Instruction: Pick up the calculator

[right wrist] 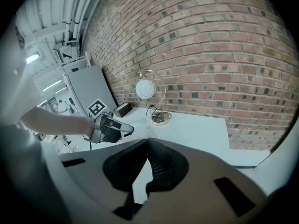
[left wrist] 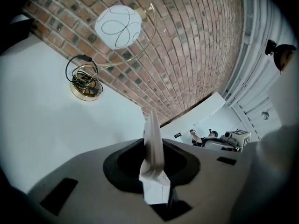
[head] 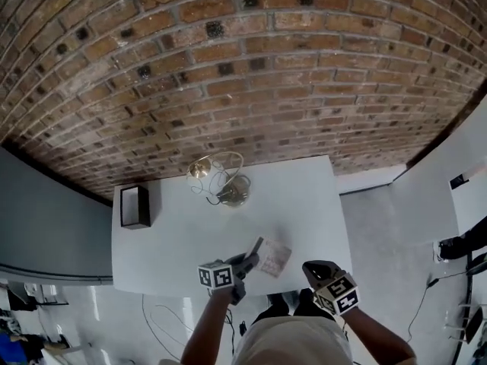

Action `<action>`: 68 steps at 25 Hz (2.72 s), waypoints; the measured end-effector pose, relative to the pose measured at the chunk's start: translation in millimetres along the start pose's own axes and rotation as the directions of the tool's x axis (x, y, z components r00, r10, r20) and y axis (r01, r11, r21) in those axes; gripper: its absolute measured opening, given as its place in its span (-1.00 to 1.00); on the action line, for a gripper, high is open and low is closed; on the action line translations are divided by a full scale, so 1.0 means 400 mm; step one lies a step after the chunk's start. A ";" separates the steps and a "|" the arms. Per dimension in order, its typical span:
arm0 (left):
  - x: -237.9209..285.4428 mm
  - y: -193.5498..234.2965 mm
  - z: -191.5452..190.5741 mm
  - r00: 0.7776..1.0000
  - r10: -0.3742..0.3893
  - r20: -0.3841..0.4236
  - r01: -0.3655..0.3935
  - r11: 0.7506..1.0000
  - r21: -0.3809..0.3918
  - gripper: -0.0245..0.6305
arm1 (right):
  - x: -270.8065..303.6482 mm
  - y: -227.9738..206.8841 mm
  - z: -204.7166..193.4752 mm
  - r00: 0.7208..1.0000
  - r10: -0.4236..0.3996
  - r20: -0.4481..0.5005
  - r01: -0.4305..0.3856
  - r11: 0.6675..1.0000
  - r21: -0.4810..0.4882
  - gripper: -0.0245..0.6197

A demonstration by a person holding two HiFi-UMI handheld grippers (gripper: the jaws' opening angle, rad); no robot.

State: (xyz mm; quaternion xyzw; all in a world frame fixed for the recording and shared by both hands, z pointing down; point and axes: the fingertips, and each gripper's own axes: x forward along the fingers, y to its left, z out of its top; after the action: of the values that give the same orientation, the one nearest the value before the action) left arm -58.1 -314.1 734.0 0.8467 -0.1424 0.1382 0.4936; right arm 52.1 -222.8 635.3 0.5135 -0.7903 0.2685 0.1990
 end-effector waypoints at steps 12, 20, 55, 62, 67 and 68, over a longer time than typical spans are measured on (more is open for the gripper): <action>-0.124 -0.217 -0.038 0.975 0.071 0.212 -0.046 0.992 -0.121 -0.62 | -0.178 -0.010 0.036 0.997 0.063 0.050 -0.059 0.996 -0.071 -0.89; -0.162 -0.352 -0.127 0.921 0.127 0.367 -0.052 0.977 -0.208 -0.62 | -0.299 -0.003 -0.002 0.986 0.151 0.067 -0.141 0.981 -0.130 -0.89; -0.531 -0.599 -0.417 0.794 0.179 0.581 -0.030 0.966 -0.257 -0.62 | -0.520 0.352 -0.048 0.941 0.289 0.177 -0.226 0.925 -0.306 -0.89; -0.571 -0.587 -0.427 0.793 0.165 0.587 -0.016 0.968 -0.250 -0.62 | -0.528 0.400 -0.045 0.944 0.282 0.174 -0.218 0.924 -0.314 -0.89; -0.582 -0.582 -0.434 0.798 0.165 0.579 -0.017 0.968 -0.252 -0.62 | -0.531 0.410 -0.050 0.944 0.277 0.178 -0.213 0.925 -0.315 -0.89; -0.584 -0.584 -0.432 0.800 0.166 0.577 -0.020 0.968 -0.251 -0.62 | -0.531 0.410 -0.047 0.944 0.276 0.180 -0.210 0.926 -0.313 -0.89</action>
State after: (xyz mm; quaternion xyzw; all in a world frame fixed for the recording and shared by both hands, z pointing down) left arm -201.2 -28.1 542.5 0.7757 -0.3462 -0.1268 0.5123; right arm -14.3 -7.5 488.5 0.4029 -0.8960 0.1138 0.1479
